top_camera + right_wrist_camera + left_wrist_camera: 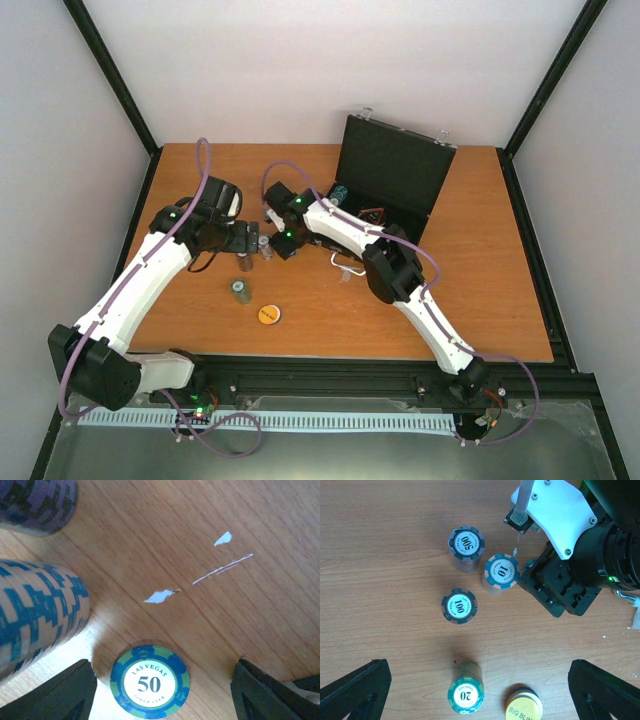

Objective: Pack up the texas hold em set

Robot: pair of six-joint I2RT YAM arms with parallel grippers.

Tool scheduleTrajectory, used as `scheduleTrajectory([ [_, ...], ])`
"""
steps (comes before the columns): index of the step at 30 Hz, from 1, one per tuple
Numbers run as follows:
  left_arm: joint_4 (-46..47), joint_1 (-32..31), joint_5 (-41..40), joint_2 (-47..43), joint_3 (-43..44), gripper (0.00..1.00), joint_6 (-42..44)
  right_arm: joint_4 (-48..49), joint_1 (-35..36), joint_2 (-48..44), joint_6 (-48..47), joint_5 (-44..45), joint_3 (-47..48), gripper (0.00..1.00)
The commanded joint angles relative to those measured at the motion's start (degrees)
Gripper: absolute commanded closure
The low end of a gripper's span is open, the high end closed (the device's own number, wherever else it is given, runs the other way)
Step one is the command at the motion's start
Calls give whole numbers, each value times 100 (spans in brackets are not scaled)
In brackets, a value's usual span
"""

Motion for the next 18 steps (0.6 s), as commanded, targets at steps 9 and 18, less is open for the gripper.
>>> scheduleTrajectory([
  [9, 5, 12, -72, 22, 80, 0, 68, -193, 163, 236, 21, 27, -198, 35],
  [18, 13, 12, -53, -45, 16, 0, 70, -284, 350, 244, 83, 187, -363, 36],
])
